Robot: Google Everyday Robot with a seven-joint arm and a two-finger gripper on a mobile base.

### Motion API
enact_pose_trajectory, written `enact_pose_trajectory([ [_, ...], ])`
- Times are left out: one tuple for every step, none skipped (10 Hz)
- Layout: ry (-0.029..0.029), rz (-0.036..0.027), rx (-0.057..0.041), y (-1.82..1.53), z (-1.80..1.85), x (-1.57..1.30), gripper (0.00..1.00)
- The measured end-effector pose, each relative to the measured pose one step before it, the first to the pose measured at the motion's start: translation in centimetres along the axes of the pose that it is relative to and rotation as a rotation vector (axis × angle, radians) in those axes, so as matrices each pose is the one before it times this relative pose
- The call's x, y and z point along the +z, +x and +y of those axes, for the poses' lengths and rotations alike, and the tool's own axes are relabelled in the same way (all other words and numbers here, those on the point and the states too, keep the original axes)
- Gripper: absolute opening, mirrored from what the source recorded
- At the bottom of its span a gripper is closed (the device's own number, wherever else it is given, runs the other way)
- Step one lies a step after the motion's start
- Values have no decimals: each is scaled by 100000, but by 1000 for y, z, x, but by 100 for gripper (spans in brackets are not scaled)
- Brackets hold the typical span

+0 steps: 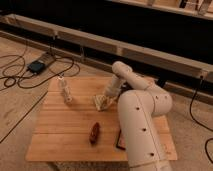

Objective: Wipe the white sponge on the table

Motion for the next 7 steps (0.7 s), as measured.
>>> enact_pose_trajectory([
  [-923,-1299,-852,-266,1020,-470,0],
  [-154,-431,-944,-40,920,-184,0],
  [366,-7,-1259,67,1082,4,0],
  [483,5,-1619,135,1255,32,0],
  [431,69,-1750,208,1272,56,0],
  [415,45,-1174,143,801,21,0],
  [759,289,-1815,285,1080,64,0],
])
